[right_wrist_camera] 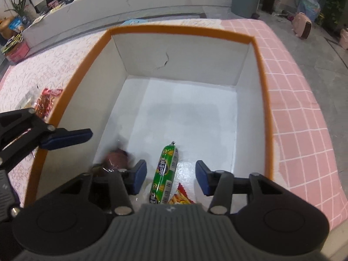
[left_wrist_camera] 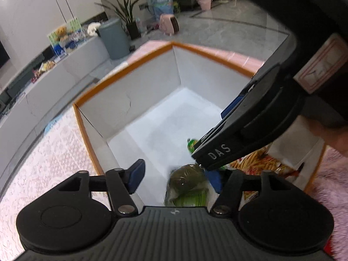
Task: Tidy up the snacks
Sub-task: 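Carry both snacks into the orange box and open both tools, then move both tools back over the remaining snacks on the cloth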
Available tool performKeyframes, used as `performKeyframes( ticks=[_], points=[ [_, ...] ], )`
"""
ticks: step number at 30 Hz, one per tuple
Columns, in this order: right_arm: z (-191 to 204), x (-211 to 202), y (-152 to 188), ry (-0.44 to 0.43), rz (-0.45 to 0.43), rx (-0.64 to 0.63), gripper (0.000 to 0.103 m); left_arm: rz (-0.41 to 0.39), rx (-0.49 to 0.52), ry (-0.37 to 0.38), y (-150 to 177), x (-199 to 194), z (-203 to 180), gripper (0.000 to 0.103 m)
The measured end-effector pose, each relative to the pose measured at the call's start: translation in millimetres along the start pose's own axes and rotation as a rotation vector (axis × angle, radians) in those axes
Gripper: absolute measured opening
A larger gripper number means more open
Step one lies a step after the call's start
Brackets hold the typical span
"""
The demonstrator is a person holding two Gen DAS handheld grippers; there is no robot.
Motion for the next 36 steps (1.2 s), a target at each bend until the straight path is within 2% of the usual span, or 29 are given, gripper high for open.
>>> performKeyframes(
  ticks=[5, 10, 19, 22, 26, 30, 36],
  points=[
    [2.6, -26.0, 0.2, 0.018, -0.073, 0.015, 0.062, -0.061, -0.037, -0.013, 0.6, -30.6, 1.6, 0.078],
    [14.3, -56.1, 5.4, 0.028, -0.185, 0.01, 0.067, -0.134, -0.134, -0.047, 10.6, -68.3, 12.1, 0.078],
    [59.5, -107.0, 30.1, -0.074, -0.358, 0.012, 0.067, -0.194, -0.371, -0.135, 44.0, -124.2, 55.8, 0.078],
    [82.0, -113.9, 38.7, -0.116, -0.393, 0.008, 0.068, -0.182, -0.425, -0.182, 58.8, -136.4, 72.3, 0.078],
    [115.7, -116.4, 45.5, -0.175, -0.423, -0.024, 0.07, -0.167, -0.54, -0.193, 84.6, -144.0, 97.9, 0.077],
    [148.6, -112.2, 57.4, -0.2, -0.444, -0.069, 0.074, -0.155, -0.631, -0.232, 117.8, -153.2, 118.2, 0.077],
    [186.1, -95.3, 74.1, -0.239, -0.454, -0.104, 0.075, -0.119, -0.747, -0.286, 172.4, -163.6, 138.5, 0.077]
  ],
)
Point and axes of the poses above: each gripper's, at about its wrist camera, not at the fingertips, and x roughly the way its jaws point, z to its left, y to its underside, the point moved 4 cm from there along x, roughly the way its jaws point, and after that the axes turned 8 degrees about x, right-handed, at the moved point
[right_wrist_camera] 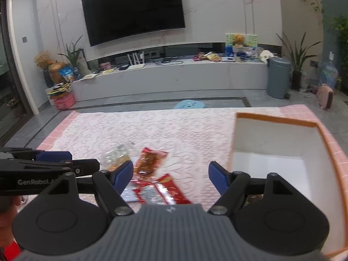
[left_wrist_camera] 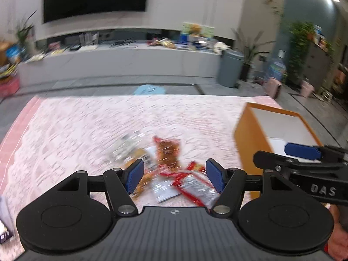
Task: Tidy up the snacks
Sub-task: 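Move both tools back over the remaining snacks on the cloth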
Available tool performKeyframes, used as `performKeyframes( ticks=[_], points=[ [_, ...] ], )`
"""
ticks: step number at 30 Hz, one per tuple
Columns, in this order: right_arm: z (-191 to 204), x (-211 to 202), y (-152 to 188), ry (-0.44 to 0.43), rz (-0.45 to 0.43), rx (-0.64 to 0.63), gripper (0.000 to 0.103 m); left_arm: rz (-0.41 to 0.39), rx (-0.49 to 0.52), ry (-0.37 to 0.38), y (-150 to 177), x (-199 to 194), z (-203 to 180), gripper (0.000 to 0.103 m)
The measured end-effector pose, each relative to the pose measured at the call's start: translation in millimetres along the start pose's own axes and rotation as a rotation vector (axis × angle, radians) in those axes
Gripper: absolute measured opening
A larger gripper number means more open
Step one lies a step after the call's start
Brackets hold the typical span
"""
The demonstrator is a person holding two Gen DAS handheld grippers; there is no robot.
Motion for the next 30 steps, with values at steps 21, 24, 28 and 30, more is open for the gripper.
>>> performKeyframes(
  ticks=[21, 24, 28, 30],
  points=[
    [39.4, 110.8, 45.2, -0.017, 0.067, -0.131, 0.077, 0.122, -0.267, -0.206, 64.7, 33.7, 125.4, 0.078],
    [39.5, 120.3, 51.2, -0.012, 0.058, -0.161, 0.077, 0.139, -0.235, -0.238, 68.1, 42.3, 125.9, 0.078],
    [36.6, 128.1, 60.7, -0.005, 0.056, -0.193, 0.079, 0.166, -0.245, -0.239, 74.5, 55.0, 129.4, 0.078],
    [34.5, 130.0, 64.0, 0.015, 0.047, -0.208, 0.082, 0.178, -0.262, -0.254, 76.9, 58.3, 132.9, 0.078]
  ],
)
Point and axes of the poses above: each gripper's, at about its wrist camera, not at the fingertips, and x roughly the way its jaws point, z to its left, y to its underside, the point moved 4 cm from there along x, roughly the way its jaws point, and after that the axes turned 8 degrees about x, right-handed, at the moved point
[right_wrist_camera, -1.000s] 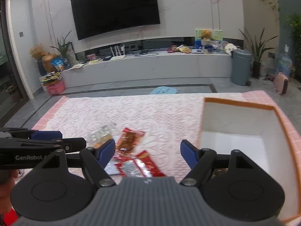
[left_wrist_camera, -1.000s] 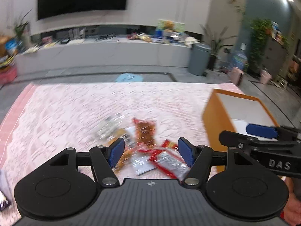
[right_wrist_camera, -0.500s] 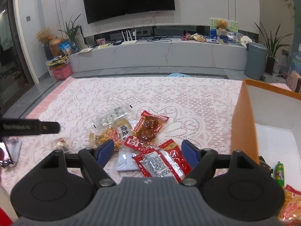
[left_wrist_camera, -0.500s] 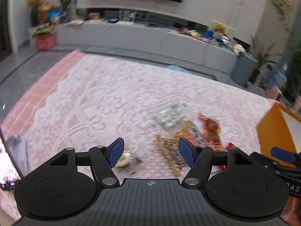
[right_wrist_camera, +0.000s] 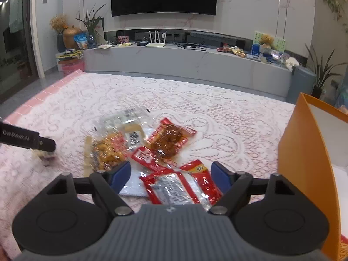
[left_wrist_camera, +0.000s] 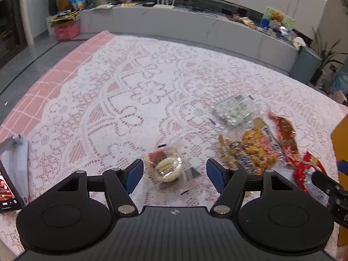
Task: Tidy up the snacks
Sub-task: 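Move both tools back over the remaining snacks on the cloth, then grasp the red chip bag with the right tool while the left tool grasps the clear pastry bag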
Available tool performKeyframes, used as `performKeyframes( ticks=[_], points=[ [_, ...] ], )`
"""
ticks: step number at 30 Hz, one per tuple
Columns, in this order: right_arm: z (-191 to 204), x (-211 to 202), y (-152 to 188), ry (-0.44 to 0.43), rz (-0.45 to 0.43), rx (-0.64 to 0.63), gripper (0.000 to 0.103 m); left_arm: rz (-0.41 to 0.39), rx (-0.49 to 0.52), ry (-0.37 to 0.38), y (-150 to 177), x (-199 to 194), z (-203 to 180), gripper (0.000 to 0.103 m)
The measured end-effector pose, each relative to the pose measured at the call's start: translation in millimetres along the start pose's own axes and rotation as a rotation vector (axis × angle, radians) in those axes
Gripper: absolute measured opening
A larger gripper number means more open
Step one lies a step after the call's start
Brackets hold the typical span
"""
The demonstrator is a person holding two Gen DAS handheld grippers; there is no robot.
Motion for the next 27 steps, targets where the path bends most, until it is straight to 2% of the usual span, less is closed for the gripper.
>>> performKeyframes(
  ticks=[5, 9, 13, 17, 19, 25, 27],
  points=[
    [-9.2, 14.2, 12.4, 0.047, 0.027, 0.037, 0.082, 0.035, -0.055, 0.018, 3.5, 10.9, 4.4, 0.078],
    [-14.2, 22.2, 17.1, 0.06, 0.051, 0.058, 0.082, 0.031, -0.02, 0.01, 3.5, 13.1, -0.7, 0.077],
    [-17.8, 27.0, 19.2, 0.051, 0.065, 0.079, 0.085, 0.059, -0.034, 0.032, 6.3, 20.3, -0.9, 0.077],
    [-17.2, 29.4, 19.8, 0.04, 0.082, 0.075, 0.091, 0.051, -0.06, 0.038, 6.3, 21.2, 3.1, 0.077],
    [-17.1, 32.0, 20.7, 0.037, 0.097, 0.057, 0.098, 0.047, -0.065, 0.041, 6.5, 21.3, 4.3, 0.076],
    [-25.9, 38.7, 22.5, 0.046, 0.151, 0.086, 0.098, 0.039, -0.077, 0.061, 6.0, 21.3, 3.1, 0.06],
    [-24.1, 37.6, 22.5, 0.049, 0.157, 0.073, 0.095, 0.038, -0.076, 0.057, 5.9, 21.2, 2.4, 0.059]
  ],
)
Point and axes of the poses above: each gripper's, at about its wrist camera, not at the fingertips, and x roughly the way its jaws point, z to its left, y to its underside, the point moved 4 cm from there along x, roughly the way its jaws point, and after that the axes turned 8 degrees about x, right-handed, at the moved point
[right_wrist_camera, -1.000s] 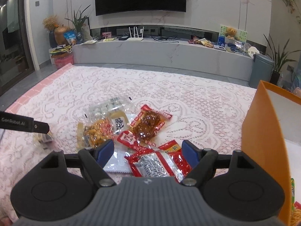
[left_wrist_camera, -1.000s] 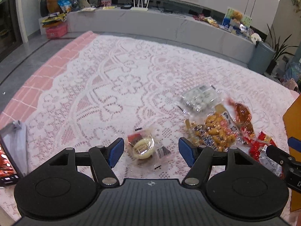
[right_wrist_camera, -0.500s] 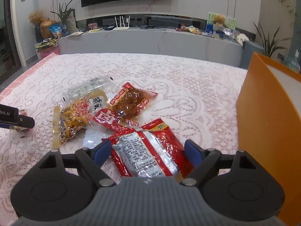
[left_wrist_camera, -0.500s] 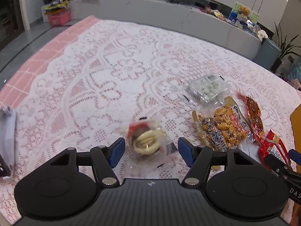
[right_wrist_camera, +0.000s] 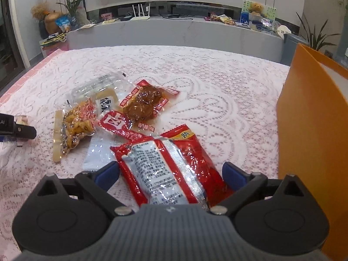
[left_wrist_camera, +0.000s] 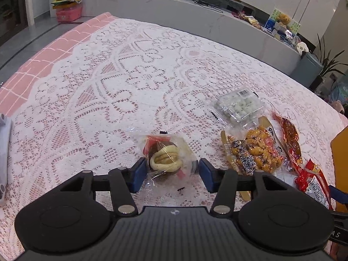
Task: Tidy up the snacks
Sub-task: 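Grasp the red chip bag with the right tool while the left tool grasps the clear pastry bag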
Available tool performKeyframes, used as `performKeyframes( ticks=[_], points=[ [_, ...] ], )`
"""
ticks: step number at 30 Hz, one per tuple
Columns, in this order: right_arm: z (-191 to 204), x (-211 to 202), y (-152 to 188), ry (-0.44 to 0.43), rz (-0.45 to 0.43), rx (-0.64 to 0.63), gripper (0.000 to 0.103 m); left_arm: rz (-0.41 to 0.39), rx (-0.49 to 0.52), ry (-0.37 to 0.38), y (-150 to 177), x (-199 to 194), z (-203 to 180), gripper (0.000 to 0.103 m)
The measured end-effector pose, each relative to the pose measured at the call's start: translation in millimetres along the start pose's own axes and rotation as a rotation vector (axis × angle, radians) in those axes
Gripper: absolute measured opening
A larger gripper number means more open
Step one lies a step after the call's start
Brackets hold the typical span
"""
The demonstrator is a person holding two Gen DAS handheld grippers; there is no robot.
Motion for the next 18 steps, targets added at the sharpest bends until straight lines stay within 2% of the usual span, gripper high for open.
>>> performKeyframes(
  ticks=[7, 10, 18],
  points=[
    [3.1, -6.2, -0.9, 0.01, 0.001, -0.016, 0.081, -0.01, -0.01, 0.001, -0.5, -1.1, 1.1, 0.054],
    [1.5, -11.0, -2.3, 0.002, 0.0, 0.003, 0.079, -0.017, -0.022, 0.007, -1.0, -4.0, 2.2, 0.053],
    [10.5, -36.8, -8.0, -0.009, -0.083, -0.026, 0.076, -0.071, 0.013, 0.006, -3.1, -24.5, -8.1, 0.053]
  ],
)
Point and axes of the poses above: each gripper's, at about its wrist camera, not at the fingertips, and x roughly the way its jaws point, z to its left, y to its underside, the point moved 4 cm from there along x, roughly the way its jaws point, and after that the axes turned 8 degrees about x, right-handed, at the moved point
